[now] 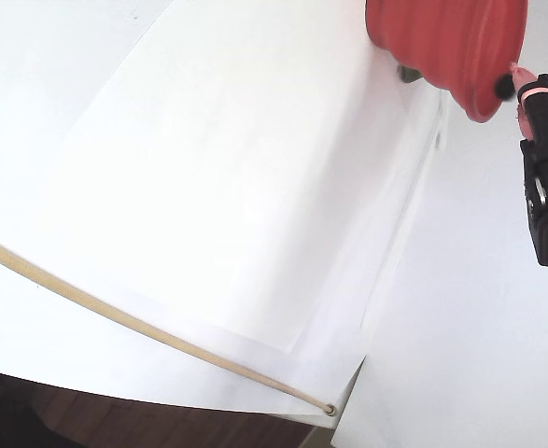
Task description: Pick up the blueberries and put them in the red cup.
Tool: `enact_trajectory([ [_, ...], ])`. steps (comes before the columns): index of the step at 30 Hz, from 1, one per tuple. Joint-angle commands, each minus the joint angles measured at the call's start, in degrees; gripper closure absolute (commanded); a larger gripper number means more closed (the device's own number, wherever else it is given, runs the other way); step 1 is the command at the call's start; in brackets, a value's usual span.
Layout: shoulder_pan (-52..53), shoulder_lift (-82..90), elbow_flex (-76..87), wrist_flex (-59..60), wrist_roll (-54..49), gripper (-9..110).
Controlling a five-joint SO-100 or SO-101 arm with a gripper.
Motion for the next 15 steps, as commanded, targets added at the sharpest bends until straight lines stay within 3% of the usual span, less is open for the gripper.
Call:
enact_trajectory([
  [1, 0.1, 3.6, -5.5, -1.4, -0.9, 84],
  [15, -0.2, 8.3, -2.4, -1.6, -1.6, 84],
])
